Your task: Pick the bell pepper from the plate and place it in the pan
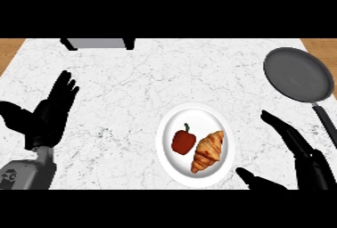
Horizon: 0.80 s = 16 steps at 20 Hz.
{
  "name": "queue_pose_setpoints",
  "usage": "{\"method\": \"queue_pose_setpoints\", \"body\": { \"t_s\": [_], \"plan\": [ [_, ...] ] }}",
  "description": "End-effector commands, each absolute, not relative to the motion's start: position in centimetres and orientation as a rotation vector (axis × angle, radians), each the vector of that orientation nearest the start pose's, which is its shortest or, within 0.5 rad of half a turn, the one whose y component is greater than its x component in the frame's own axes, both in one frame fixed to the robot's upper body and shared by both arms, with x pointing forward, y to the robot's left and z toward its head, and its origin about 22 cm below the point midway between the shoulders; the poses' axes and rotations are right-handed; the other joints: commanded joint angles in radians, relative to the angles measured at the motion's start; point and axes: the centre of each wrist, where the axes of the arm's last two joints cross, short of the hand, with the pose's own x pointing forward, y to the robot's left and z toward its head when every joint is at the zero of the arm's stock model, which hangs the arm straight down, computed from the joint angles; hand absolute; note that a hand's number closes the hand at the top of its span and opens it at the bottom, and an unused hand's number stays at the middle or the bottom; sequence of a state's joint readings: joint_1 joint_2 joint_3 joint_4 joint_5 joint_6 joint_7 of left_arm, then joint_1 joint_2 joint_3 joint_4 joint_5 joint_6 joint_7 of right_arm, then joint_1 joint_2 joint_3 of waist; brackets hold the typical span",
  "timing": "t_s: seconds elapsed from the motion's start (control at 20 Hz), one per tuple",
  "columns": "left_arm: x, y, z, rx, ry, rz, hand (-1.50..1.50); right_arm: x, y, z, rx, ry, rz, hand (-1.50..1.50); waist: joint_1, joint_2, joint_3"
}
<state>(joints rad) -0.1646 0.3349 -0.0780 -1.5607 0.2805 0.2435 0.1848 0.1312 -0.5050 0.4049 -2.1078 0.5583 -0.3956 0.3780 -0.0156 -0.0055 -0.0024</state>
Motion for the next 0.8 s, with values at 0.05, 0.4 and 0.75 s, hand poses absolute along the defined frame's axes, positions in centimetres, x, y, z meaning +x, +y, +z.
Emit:
{"method": "queue_pose_setpoints", "body": {
  "t_s": [0.05, 0.4, 0.75],
  "plan": [
    [27.5, 26.0, 5.8, 0.105, -1.518, 0.042, 0.00, 17.7, -19.5, 13.1, -0.780, -1.629, 0.682, -1.50, 0.025, 0.004, 0.000],
    [28.1, 28.4, 5.3, 0.089, -1.514, 0.034, 0.00, 21.4, -16.8, 14.8, -0.882, -1.368, 0.972, -1.50, 0.038, 0.008, -0.001],
    [27.8, 26.5, 5.1, 0.074, -1.537, 0.026, 0.00, 24.5, -12.4, 13.1, -0.731, -1.039, 1.210, -1.50, 0.048, 0.009, 0.000]
  ]
}}
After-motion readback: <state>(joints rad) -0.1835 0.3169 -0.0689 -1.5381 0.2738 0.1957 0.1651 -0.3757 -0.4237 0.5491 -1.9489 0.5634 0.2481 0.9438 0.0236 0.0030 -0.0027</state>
